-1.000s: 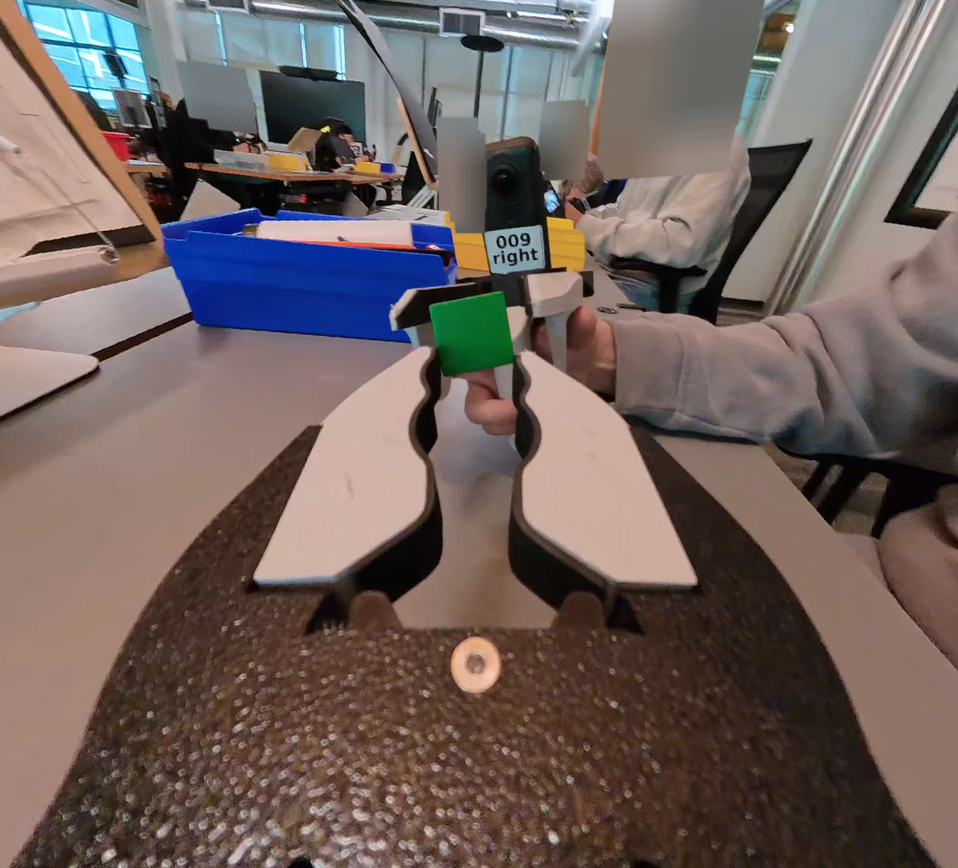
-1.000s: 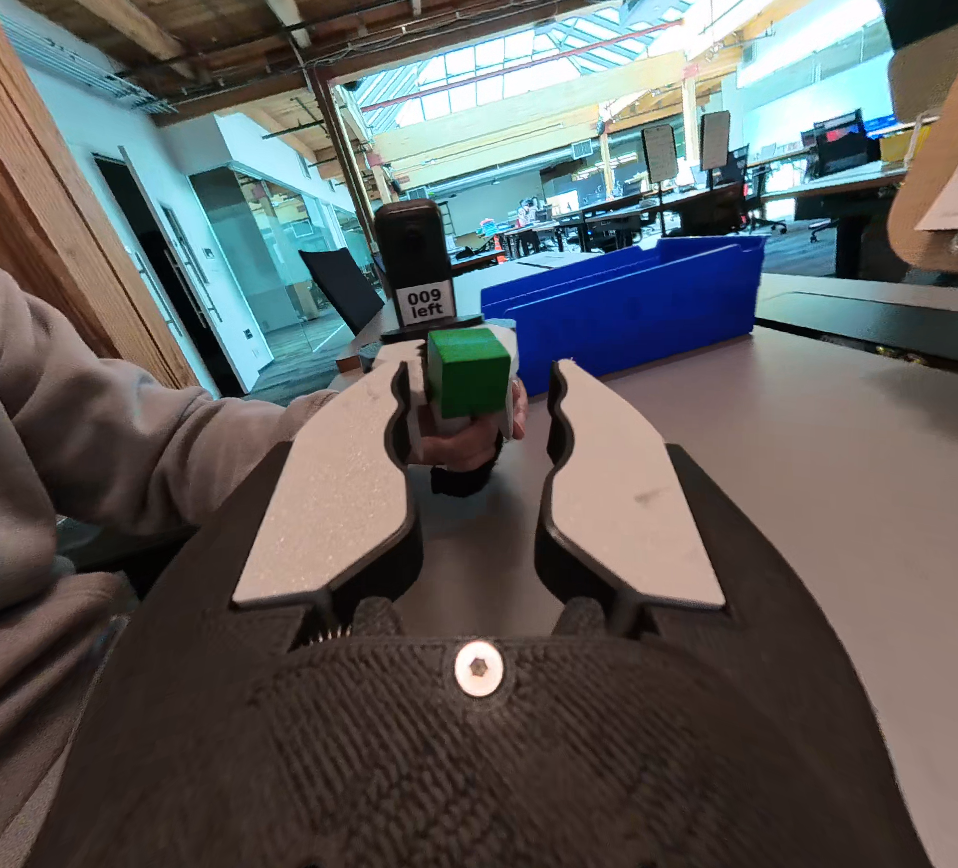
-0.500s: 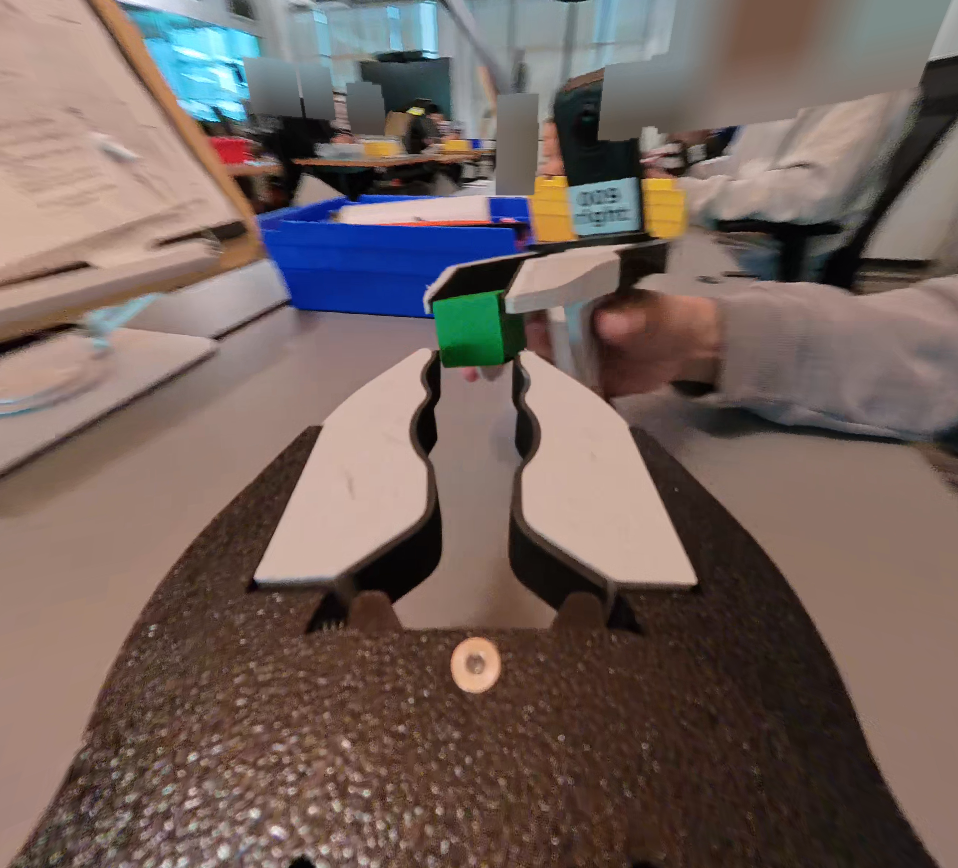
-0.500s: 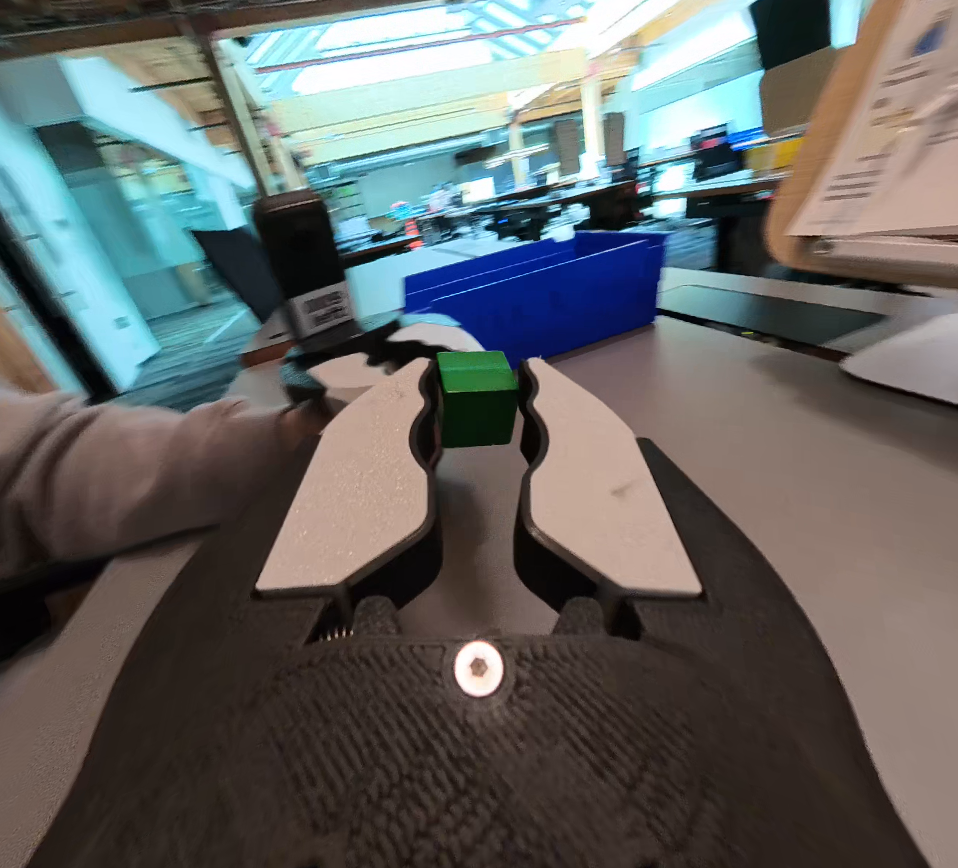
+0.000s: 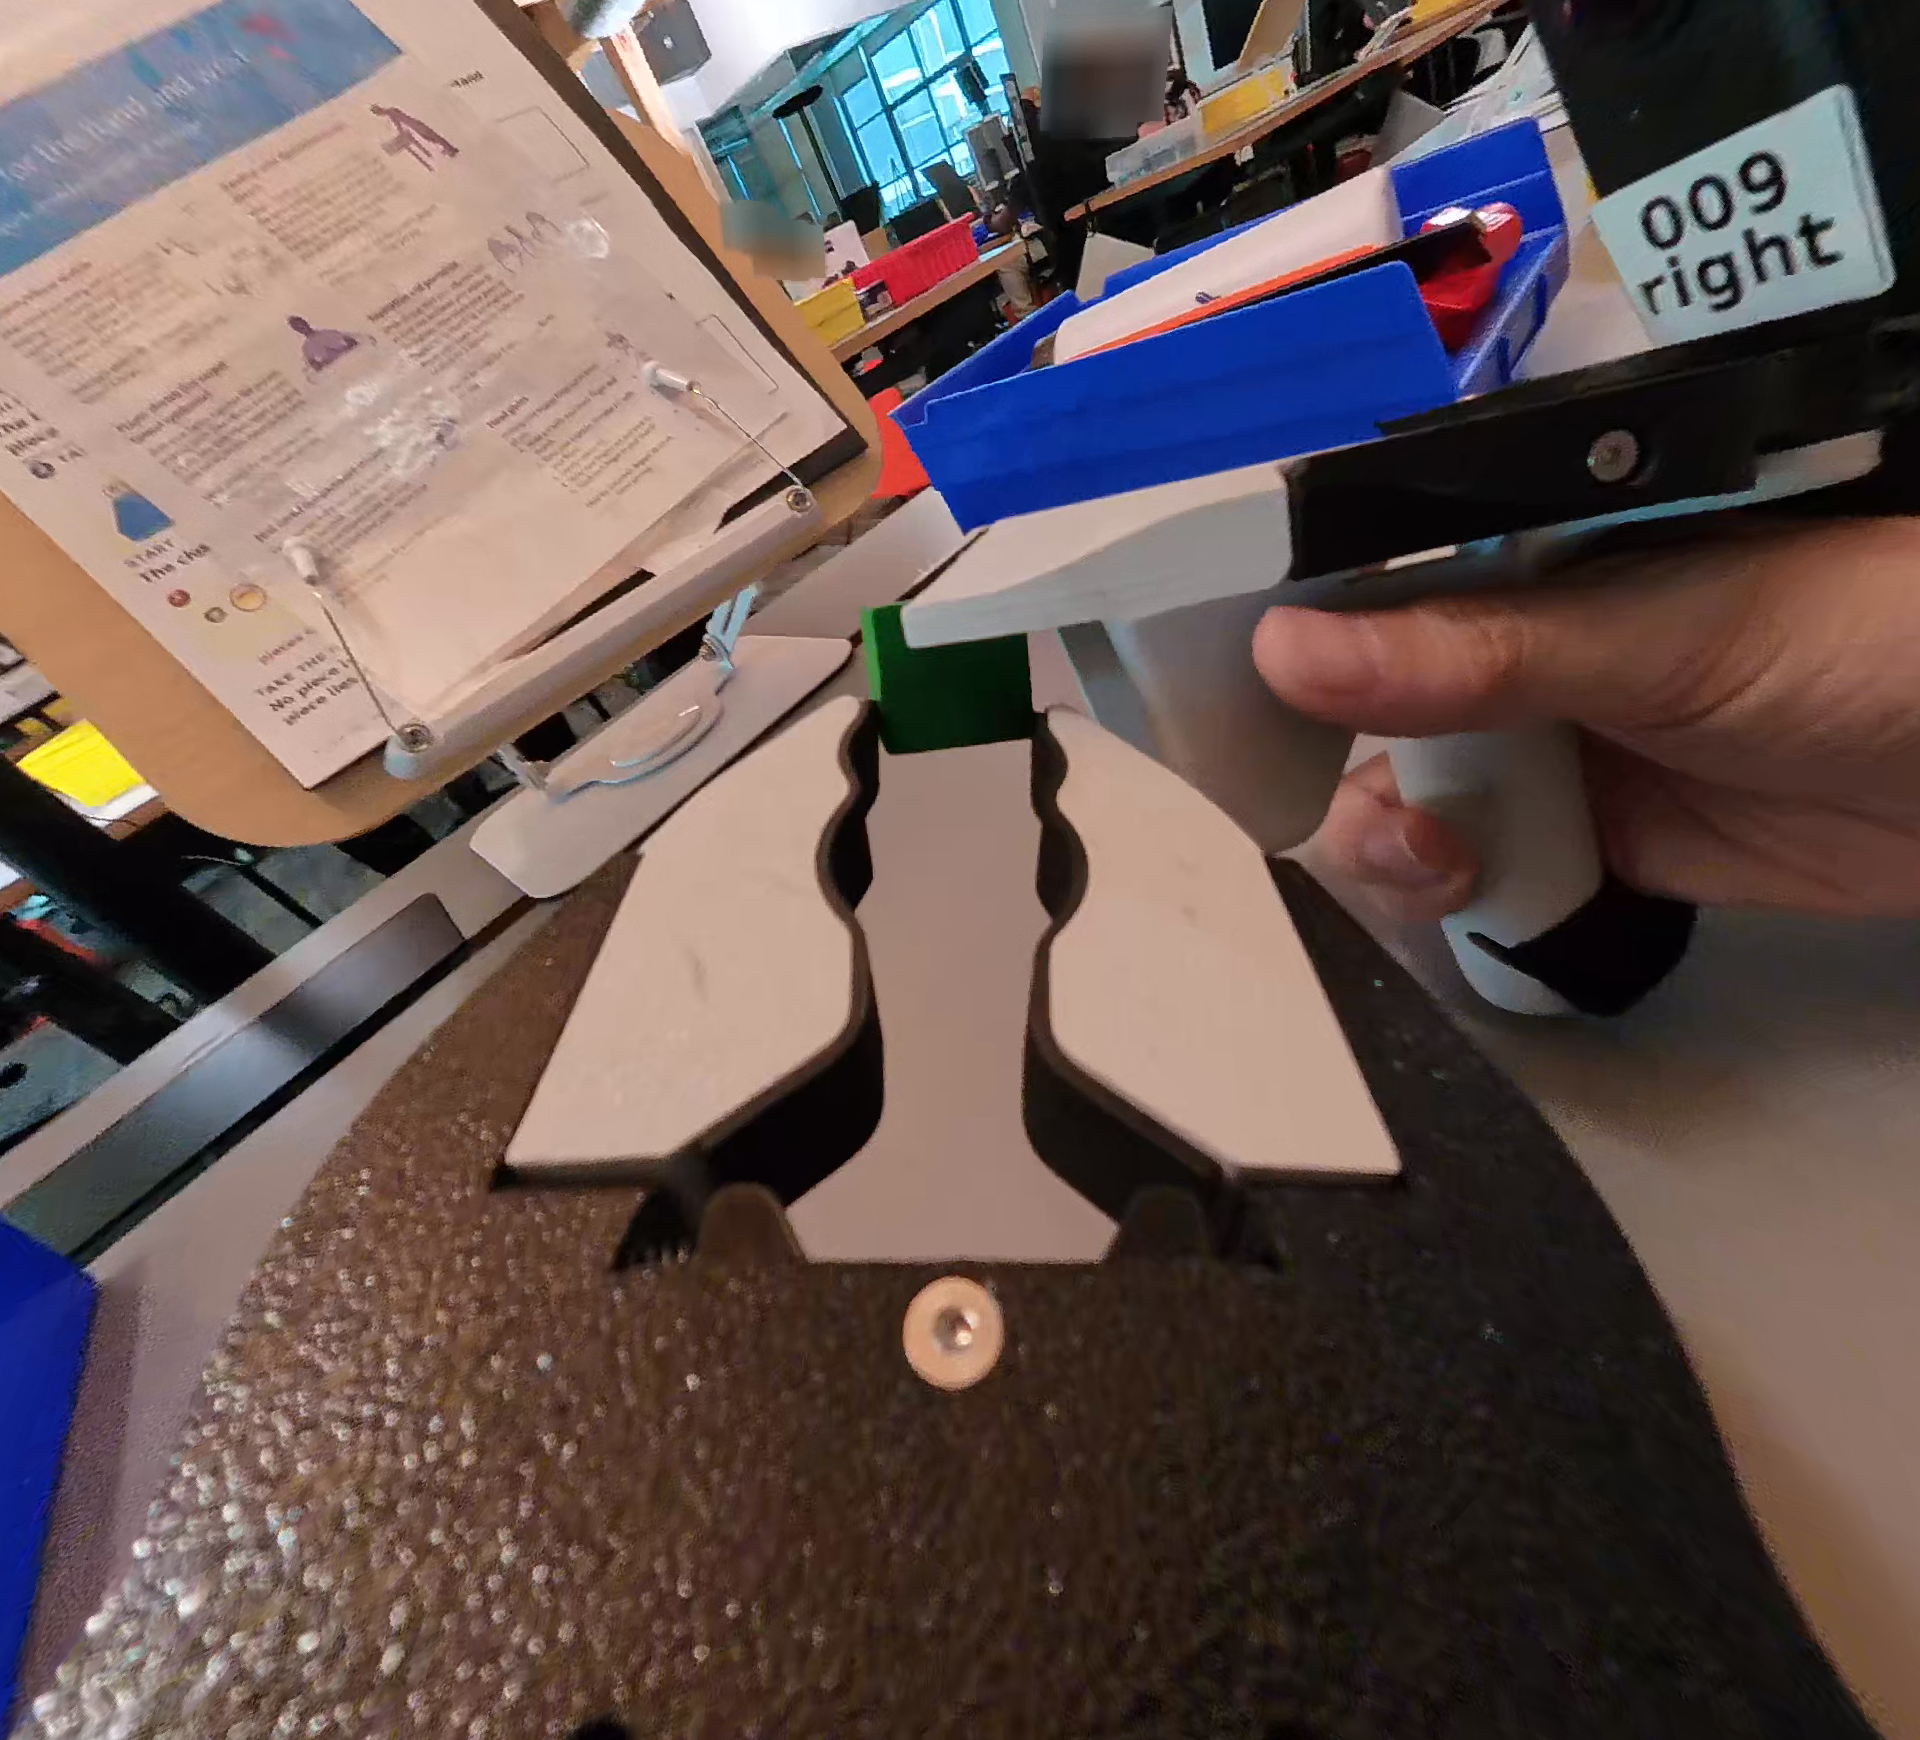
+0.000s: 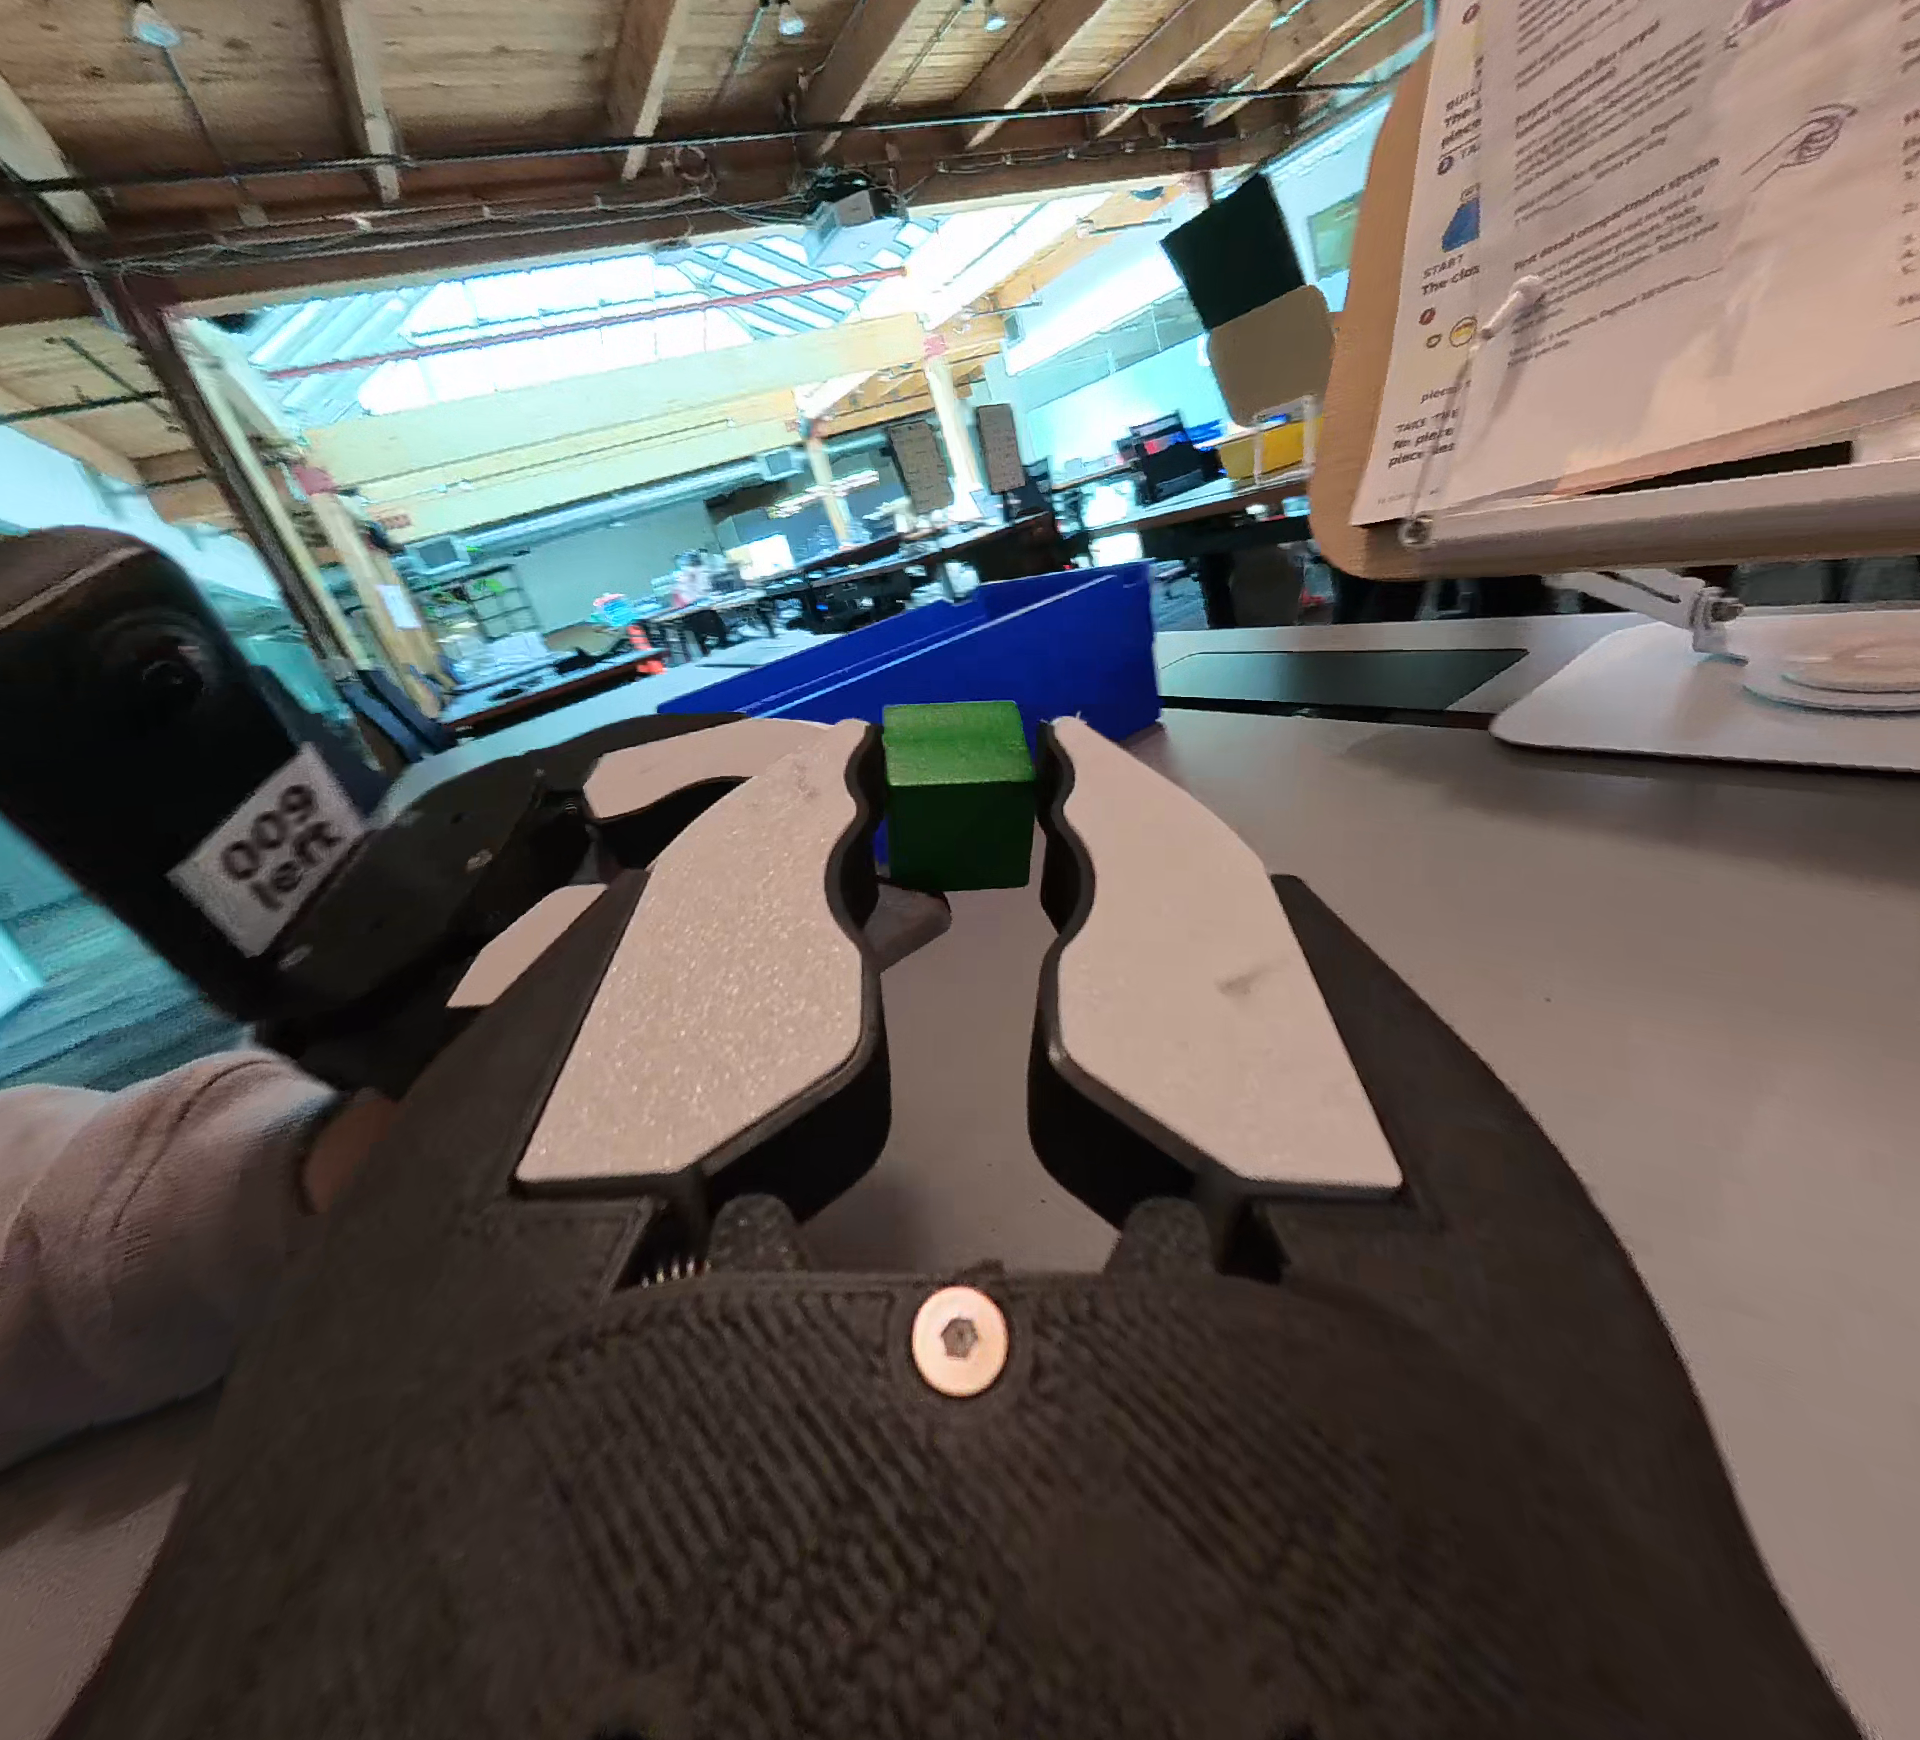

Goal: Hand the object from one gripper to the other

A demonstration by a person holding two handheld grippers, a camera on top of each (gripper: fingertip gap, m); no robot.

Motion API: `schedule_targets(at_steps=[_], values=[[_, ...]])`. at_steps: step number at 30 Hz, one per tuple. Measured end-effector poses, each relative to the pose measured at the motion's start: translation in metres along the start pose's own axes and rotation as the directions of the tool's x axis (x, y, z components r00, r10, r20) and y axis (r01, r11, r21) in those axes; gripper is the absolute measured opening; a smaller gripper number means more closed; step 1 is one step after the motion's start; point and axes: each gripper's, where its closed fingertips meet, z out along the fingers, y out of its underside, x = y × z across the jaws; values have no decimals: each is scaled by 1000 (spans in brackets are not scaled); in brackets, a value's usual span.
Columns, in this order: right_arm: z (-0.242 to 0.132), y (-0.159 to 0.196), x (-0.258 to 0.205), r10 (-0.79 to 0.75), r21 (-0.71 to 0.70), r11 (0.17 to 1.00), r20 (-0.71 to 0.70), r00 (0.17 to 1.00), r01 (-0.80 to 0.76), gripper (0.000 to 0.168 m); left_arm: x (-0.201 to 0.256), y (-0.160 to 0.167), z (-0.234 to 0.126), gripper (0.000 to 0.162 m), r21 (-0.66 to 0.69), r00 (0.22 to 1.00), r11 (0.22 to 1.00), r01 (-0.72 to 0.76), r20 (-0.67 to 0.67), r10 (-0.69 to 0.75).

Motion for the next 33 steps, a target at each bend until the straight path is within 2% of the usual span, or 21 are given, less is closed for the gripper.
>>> schedule_targets(at_steps=[3, 5, 6, 8, 11, 15, 19, 22, 25, 26, 29, 31, 33], values=[[-3, -6, -6, 85, -19, 996, 158, 984, -83, 38, -1, 0, -1, 27, 25, 990, 994, 107, -94, -104], [-7, -13, -2, 131, -37, 991, 213, 968, -126, 51, 3, -3, -5, 27, 55, 952, 975, 216, -234, -198], [-9, -15, 1, 140, -46, 990, 217, 966, -133, 58, 5, -7, -9, 27, 67, 913, 956, 285, -323, -250], [-13, -18, -1, 119, -61, 992, 269, 956, -106, 62, 10, -16, -18, 27, 75, 805, 904, 422, -490, -335], [-17, -13, -16, 74, -104, 994, 357, 931, -39, 64, 7, -25, -28, 27, 62, 685, 838, 542, -610, -398], [-18, -11, -31, 38, -91, 996, 410, 911, 0, 54, 16, -22, -33, 27, 27, 642, 853, 521, -671, -371], [-18, 1, -37, 34, -149, 988, 437, 899, 35, 58, 27, -22, -35, 27, 11, 618, 869, 495, -707, -344], [-19, 6, -41, 39, -180, 982, 461, 886, 50, 51, 28, -21, -35, 27, 10, 625, 876, 482, -705, -335], [-18, 7, -41, 32, -188, 980, 457, 889, 61, 31, 26, -22, -35, 27, 12, 629, 872, 488, -698, -343], [-18, 6, -41, 21, -189, 979, 455, 890, 73, 31, 25, -22, -34, 26, 13, 639, 874, 485, -688, -344], [-15, 7, -31, -59, -188, 971, 402, 914, 146, 30, 19, -16, -27, 26, 48, 732, 899, 435, -600, -322], [-12, 2, -18, -125, -162, 970, 313, 941, 183, 30, 11, -10, -21, 26, 76, 811, 922, 380, -507, -292], [-12, -11, 4, -193, -144, 966, 164, 967, 217, 30, 4, -4, -16, 39, 92, 867, 938, 335, -421, -268]])
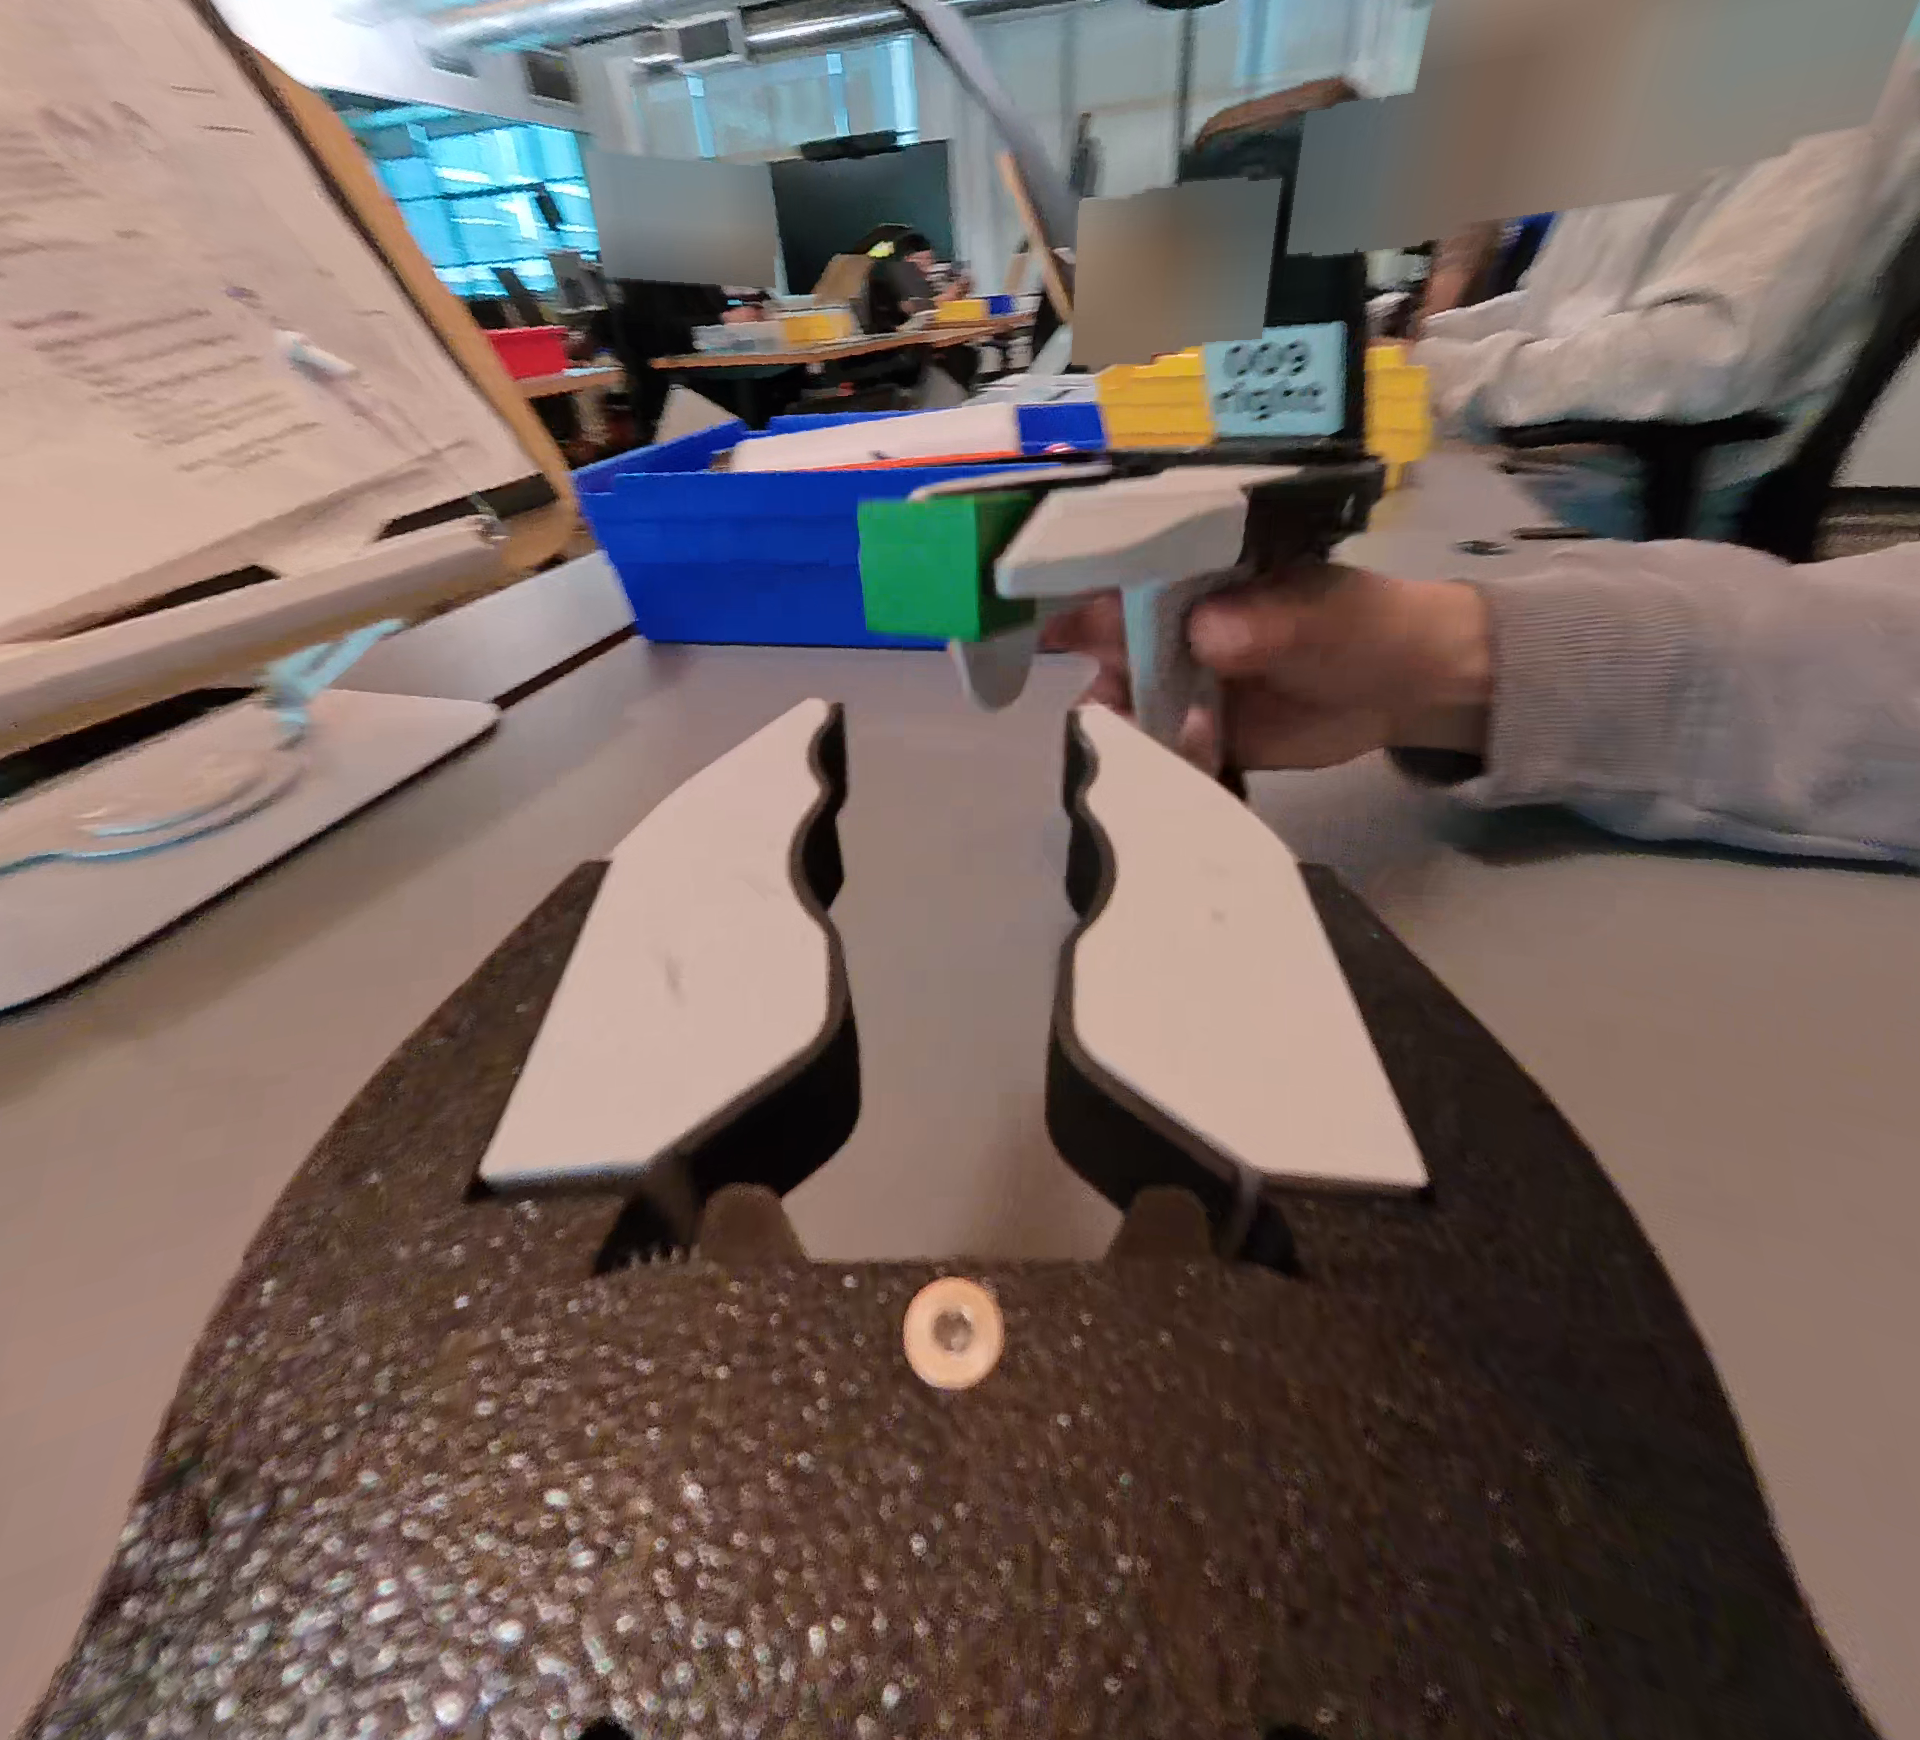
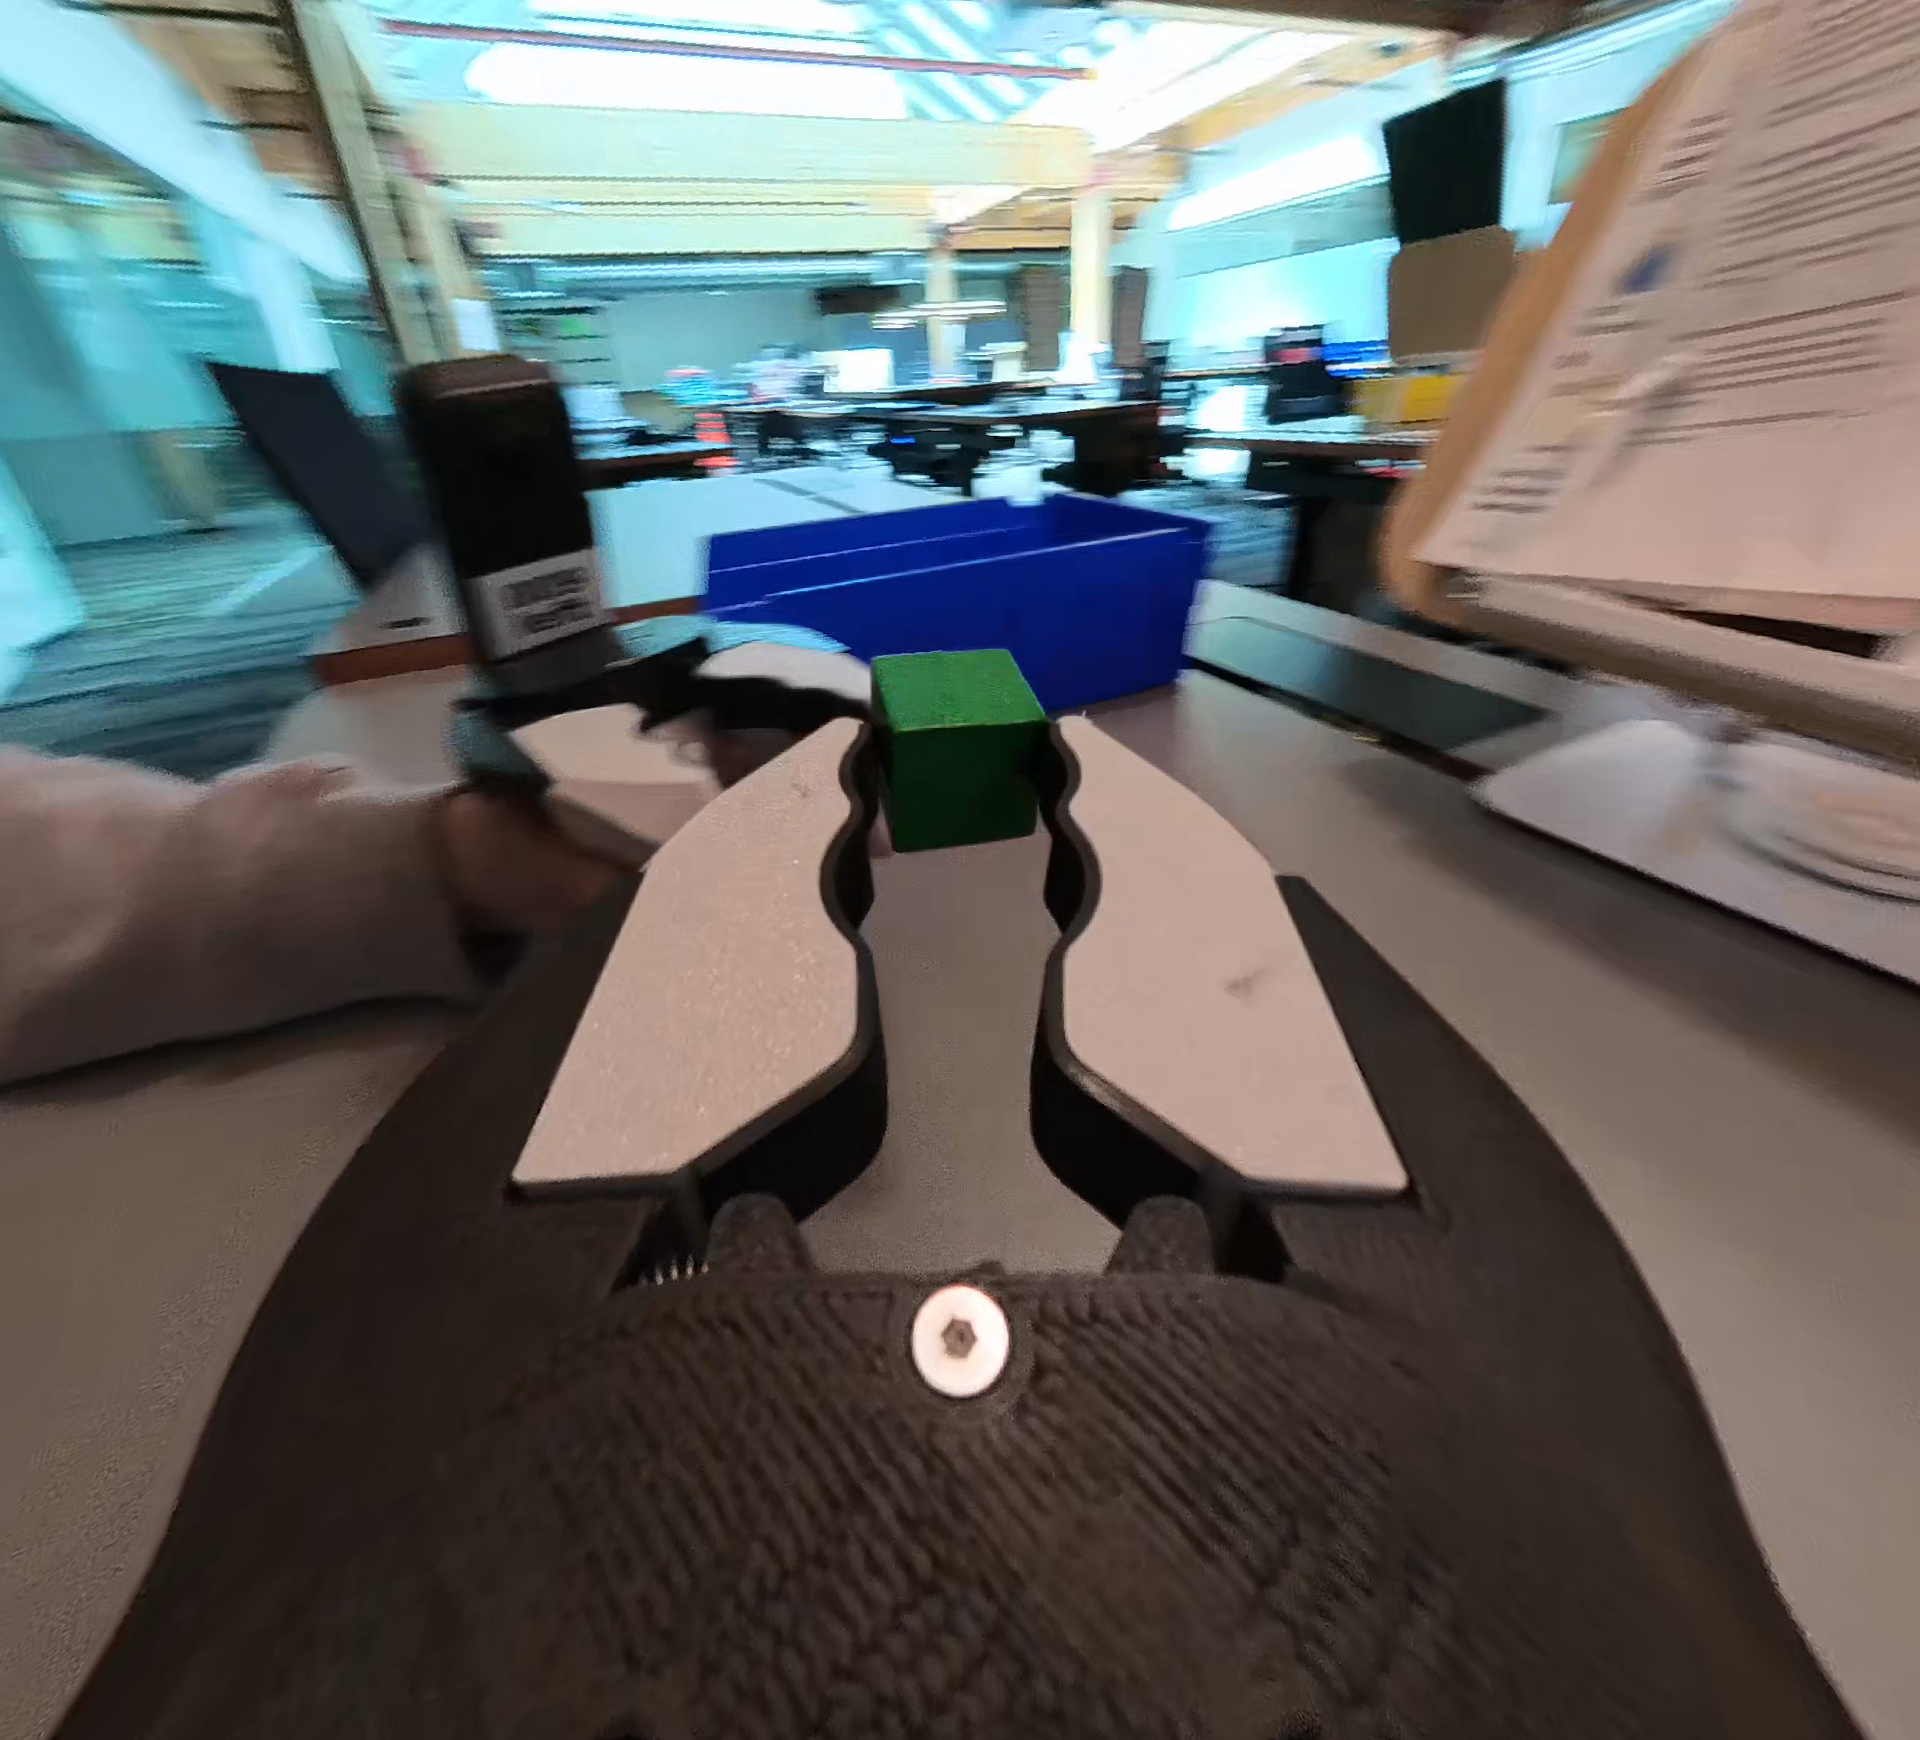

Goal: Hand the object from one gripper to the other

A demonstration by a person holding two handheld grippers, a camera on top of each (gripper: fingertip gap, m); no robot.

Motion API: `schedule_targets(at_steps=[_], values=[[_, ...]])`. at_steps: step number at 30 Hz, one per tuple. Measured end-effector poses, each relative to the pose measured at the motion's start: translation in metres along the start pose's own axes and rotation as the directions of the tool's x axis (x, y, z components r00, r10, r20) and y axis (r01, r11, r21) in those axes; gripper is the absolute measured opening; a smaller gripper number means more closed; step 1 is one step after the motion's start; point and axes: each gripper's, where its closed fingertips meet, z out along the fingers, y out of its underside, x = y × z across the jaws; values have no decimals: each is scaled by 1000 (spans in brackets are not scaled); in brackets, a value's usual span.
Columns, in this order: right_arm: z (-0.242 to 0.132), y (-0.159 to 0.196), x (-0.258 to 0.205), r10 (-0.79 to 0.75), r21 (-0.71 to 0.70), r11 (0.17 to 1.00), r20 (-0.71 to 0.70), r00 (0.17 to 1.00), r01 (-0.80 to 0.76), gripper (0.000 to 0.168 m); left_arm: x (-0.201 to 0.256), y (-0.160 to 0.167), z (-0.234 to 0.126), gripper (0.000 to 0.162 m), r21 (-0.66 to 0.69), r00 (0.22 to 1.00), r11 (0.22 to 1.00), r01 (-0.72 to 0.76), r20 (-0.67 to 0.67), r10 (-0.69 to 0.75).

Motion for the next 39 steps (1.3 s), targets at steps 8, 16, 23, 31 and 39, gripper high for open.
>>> schedule_targets(at_steps=[8, 16, 23, 31, 39], values=[[-153, -84, 129, -320, -216, 945, -778, 541, 248, 30, -33, 5, -6, 48, -22, 979, 999, 30, 203, -25], [-274, -6, 199, -520, -600, 776, -784, 339, -195, 30, -57, 13, -15, 48, -112, 925, 991, 79, 379, -31], [-257, -21, 217, -567, -639, 759, -744, 354, -128, 30, -80, 17, -32, 57, -378, 768, 920, -105, 557, 317], [-222, -21, 245, -546, -674, 723, -693, 470, -154, 41, -82, 28, -30, 57, -397, 769, 913, -97, 552, 322], [-218, -81, 188, -441, -442, 892, -807, 394, 94, 82, -85, 21, -35, 54, -317, 792, 948, -4, 579, 196]])
